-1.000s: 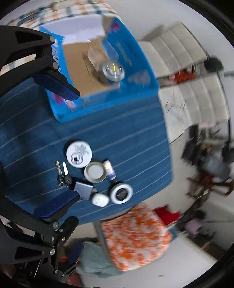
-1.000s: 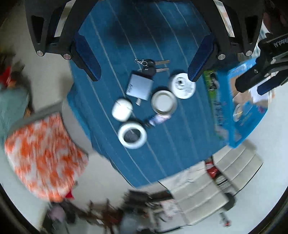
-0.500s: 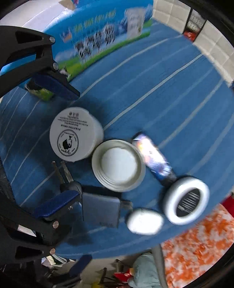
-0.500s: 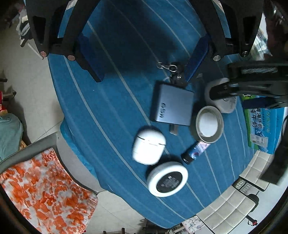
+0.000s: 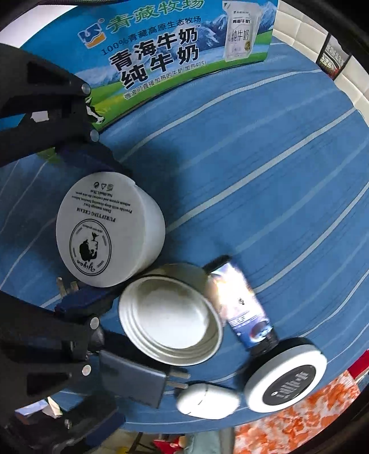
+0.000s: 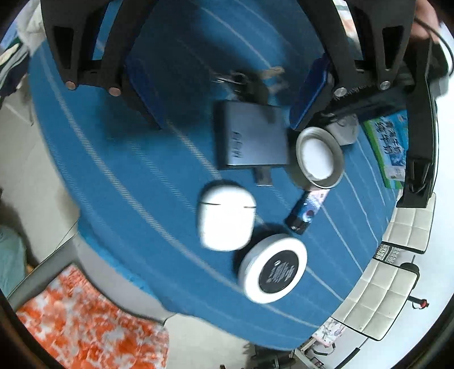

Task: Organize rigid objects
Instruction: 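Grasp the white cream jar with the left tool while the right tool grasps the black charger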

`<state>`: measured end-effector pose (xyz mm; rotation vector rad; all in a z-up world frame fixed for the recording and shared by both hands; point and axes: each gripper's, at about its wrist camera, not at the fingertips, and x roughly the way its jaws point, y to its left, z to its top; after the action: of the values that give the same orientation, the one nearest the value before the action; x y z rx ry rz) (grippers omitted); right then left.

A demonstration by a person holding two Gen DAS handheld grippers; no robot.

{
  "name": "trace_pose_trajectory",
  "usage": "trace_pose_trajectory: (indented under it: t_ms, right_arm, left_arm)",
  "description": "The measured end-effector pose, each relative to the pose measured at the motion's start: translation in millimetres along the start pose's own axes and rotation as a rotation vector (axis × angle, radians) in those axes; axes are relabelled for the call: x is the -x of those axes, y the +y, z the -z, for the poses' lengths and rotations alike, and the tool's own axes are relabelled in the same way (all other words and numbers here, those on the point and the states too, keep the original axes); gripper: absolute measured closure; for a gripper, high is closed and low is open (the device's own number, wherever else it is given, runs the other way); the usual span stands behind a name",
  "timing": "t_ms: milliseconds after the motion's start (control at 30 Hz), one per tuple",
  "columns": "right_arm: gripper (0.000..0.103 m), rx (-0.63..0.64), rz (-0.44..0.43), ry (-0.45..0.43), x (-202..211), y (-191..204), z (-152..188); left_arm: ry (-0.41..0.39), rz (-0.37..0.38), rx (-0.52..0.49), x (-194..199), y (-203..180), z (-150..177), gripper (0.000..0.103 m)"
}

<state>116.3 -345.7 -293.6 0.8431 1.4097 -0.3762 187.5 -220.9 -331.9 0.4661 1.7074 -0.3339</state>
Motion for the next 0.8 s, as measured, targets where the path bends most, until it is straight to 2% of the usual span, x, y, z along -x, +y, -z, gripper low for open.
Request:
trace_pose_trajectory:
  t_ms: [100,167,233,333,433,500,533,600,800]
  right_arm:
    - [0.028,0.005,0.024,0.025,-17,13,-10]
    - [0.03,-0.002,0.011,0.043,-27,14,-14]
    - [0.031,0.028,0.034,0.045,-28,17,-16]
    - [0.039,0.111,0.15,0.038,-21,28,-13]
    - [0.041,0.161,0.259,0.027,-18,29,-10]
    - [0.037,0.143,0.251,0.067,-27,18,-9]
    - [0.036,0.144,0.24,0.058,-27,19,-8]
    - [0.039,0.166,0.279,0.057,-27,27,-8]
    - [0.042,0.181,0.274,0.061,-16,28,-4]
  left_arm:
    - [0.003,0.002,-0.001,3,-3,-1,0.035]
    - [0.0,0.006,0.008,7,4,-10,0.036]
    - [0.007,0.006,0.003,9,2,-10,0.036]
    - [0.006,0.002,-0.001,10,0,-12,0.036]
    - [-0.001,-0.004,-0.003,12,7,-14,0.036]
    - [-0.003,-0.009,-0.001,7,14,-8,0.035]
    - [-0.003,-0.013,0.003,6,13,-7,0.035]
    - [-0.007,-0.014,0.02,2,10,-6,0.035]
    - [-0.019,-0.009,0.028,0,-5,8,0.036]
